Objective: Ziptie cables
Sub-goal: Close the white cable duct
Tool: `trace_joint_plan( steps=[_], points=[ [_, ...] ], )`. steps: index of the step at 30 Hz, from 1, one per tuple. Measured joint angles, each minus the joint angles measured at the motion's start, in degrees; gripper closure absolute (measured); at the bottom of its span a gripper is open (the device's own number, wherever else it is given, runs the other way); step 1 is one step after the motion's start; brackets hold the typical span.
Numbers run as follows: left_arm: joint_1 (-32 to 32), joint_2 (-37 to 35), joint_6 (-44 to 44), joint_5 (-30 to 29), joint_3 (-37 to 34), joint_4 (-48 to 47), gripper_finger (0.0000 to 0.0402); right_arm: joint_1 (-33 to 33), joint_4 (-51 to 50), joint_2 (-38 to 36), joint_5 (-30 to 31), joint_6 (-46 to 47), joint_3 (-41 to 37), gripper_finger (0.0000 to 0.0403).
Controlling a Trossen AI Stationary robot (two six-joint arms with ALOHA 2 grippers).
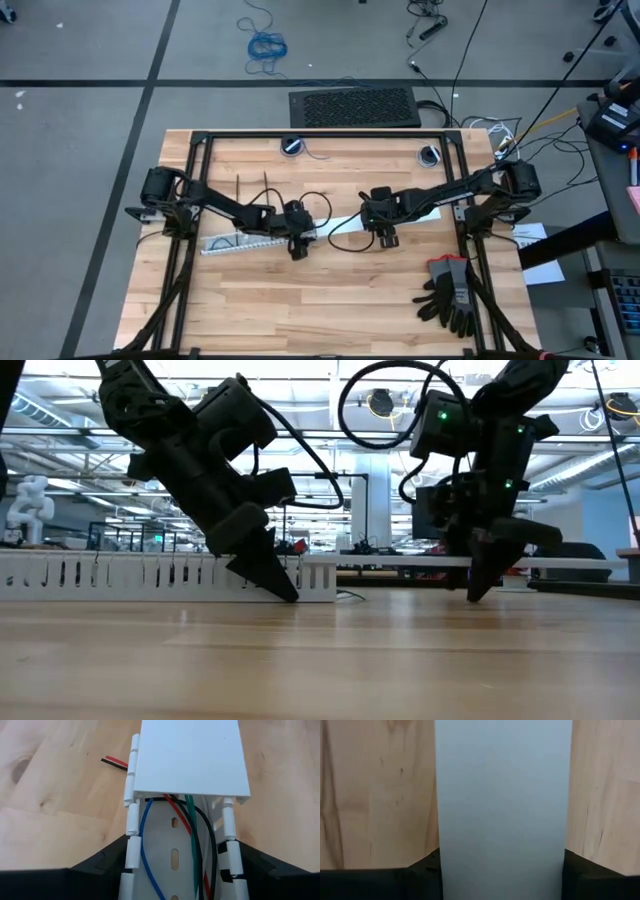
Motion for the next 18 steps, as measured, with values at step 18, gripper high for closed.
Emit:
trace_joint_plan(
  steps=[18],
  points=[
    [-0.83, 0.09, 0.39, 0.59, -0.01, -0.36, 0.0162, -0.03, -3.75, -2.09, -0.35, 1.3, 2.58, 0.0203]
  ],
)
